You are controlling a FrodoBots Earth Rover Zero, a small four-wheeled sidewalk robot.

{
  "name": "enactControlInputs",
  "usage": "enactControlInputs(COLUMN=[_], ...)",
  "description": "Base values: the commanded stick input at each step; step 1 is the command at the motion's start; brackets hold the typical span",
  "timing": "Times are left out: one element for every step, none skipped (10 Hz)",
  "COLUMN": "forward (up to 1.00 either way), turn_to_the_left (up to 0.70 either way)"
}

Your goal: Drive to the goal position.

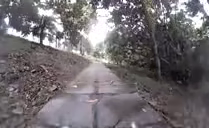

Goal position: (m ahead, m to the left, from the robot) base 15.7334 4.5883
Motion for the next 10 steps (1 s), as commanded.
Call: enactControlInputs(forward=[0.7,0.7,0.7,0.7,0.7,0.7,0.7,0.7,0.7,0.7], turn_to_the_left=[0.0,0.0,0.0,0.0,0.0,0.0,0.0,0.0,0.0,0.0])
